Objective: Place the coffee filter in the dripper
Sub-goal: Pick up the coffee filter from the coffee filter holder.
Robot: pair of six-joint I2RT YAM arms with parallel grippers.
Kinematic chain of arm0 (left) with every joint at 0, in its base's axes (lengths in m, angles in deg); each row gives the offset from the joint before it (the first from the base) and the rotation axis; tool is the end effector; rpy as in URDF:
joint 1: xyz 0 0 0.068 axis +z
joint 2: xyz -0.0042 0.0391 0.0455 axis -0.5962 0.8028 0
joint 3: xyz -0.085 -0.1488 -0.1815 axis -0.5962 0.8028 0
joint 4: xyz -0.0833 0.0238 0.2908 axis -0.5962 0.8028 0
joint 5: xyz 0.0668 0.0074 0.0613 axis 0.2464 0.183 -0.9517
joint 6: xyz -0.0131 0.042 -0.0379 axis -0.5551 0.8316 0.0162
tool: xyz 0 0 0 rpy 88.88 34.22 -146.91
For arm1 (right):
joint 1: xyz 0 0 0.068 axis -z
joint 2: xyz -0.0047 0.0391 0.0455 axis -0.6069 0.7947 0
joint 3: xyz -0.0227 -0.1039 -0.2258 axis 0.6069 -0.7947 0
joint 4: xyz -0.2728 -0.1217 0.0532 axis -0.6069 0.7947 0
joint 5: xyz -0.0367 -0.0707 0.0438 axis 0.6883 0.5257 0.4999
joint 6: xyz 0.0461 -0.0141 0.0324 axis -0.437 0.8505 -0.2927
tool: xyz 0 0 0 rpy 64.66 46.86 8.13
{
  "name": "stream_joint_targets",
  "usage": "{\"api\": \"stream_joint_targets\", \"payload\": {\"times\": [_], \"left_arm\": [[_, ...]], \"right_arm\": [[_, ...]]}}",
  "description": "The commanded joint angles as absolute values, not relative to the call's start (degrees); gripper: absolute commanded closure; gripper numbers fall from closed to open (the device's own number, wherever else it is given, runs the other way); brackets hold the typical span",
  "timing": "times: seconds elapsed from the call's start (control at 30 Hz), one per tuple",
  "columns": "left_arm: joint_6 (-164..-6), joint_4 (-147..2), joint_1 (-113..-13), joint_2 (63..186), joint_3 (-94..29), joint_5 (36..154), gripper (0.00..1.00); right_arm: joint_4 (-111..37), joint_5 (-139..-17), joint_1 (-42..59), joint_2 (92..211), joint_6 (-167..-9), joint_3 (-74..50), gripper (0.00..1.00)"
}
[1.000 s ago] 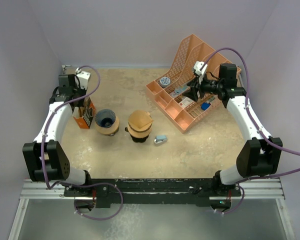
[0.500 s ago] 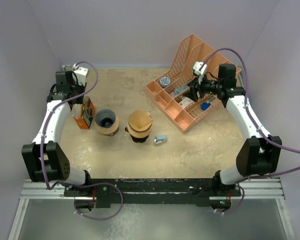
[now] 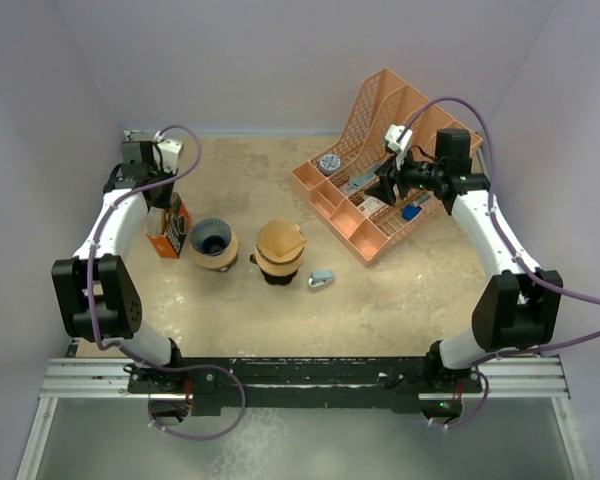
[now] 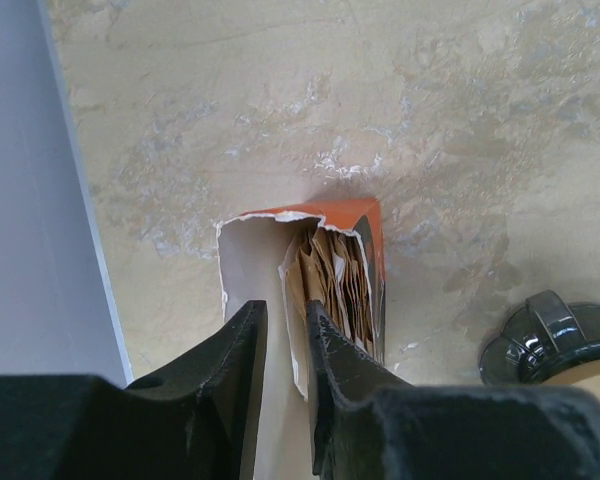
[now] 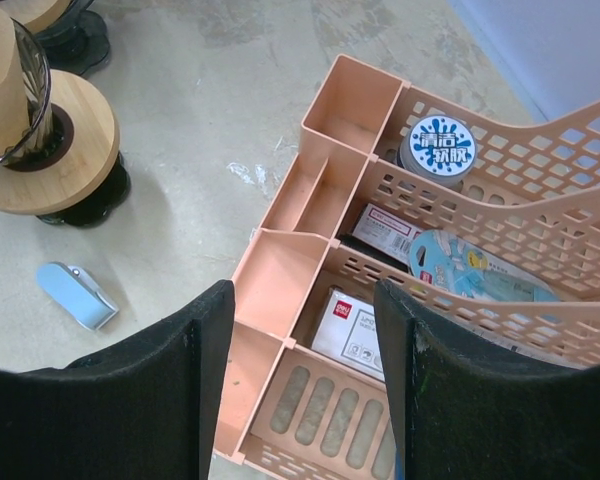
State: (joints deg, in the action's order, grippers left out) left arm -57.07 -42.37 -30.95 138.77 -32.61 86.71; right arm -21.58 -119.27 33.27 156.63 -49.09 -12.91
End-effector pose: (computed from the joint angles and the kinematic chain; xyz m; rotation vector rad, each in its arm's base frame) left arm 0.3909 0.0389 0.2400 0.2240 2.3700 0.1910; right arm 0.3866 0.0592 0.3059 -1.0592 1.6027 0.5494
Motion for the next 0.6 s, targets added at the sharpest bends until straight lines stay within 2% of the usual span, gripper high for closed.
{"api": "stream_joint_targets", "payload": {"times": [0.0, 0.57], "left_arm": [[-56.1, -45.1, -30.5, 139.9, -36.2, 86.2, 0.8], [-56.3, -45.8, -30.4, 144.8, -37.7, 86.0, 0.83]], "right_arm": [[-21.7, -120.4, 33.4, 156.7, -48.4, -11.5, 0.39], [-20.9, -120.5, 33.4, 157.3, -47.7, -11.1, 0.38]]}}
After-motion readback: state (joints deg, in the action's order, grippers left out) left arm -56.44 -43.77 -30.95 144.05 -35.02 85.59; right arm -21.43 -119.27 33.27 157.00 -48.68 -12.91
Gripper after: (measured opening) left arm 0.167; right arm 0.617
